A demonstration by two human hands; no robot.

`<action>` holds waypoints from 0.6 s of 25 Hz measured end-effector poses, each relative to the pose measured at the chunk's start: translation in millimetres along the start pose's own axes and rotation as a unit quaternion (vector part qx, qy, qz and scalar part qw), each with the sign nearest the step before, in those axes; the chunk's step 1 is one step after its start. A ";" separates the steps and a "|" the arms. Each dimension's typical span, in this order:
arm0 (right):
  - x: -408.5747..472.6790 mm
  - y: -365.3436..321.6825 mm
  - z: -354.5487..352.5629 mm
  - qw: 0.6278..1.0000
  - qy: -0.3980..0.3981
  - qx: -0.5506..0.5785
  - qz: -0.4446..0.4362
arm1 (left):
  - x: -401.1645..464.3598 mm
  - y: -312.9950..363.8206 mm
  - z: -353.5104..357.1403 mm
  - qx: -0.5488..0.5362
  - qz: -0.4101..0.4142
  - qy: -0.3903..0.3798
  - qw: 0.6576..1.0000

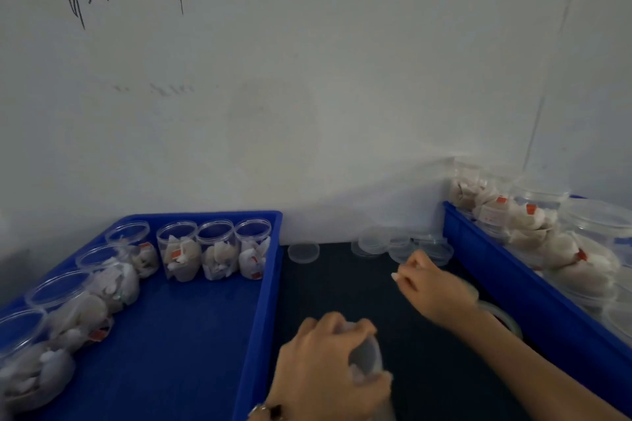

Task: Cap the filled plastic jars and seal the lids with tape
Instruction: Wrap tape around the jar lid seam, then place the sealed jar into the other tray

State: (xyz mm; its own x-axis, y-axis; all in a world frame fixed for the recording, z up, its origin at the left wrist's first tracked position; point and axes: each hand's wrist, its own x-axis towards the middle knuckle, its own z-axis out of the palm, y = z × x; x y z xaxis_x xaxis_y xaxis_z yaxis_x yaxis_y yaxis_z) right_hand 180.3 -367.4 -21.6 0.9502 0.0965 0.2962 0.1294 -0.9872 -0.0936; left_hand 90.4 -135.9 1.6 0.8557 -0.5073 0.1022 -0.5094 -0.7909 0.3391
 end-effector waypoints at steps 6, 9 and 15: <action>-19.9 -33.9 35.7 0.995 -0.050 0.034 -0.079 | -4.4 -25.3 3.7 0.021 -0.057 0.082 0.995; -34.9 -46.6 58.0 0.992 -0.071 0.073 -0.077 | -2.7 -26.0 3.2 0.020 -0.074 0.088 0.993; -62.4 -55.0 94.0 0.971 -0.124 0.172 -0.113 | -1.8 -26.6 4.4 0.017 -0.079 0.078 0.994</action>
State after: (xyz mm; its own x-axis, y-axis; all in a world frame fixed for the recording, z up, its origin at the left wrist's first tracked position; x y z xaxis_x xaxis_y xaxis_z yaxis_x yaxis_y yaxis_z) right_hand 140.6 -307.2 -124.2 0.9204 0.3745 0.1120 0.3881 -0.8410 -0.3769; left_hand 102.0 -115.5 -11.7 0.9279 -0.3181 0.1946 -0.3673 -0.8692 0.3309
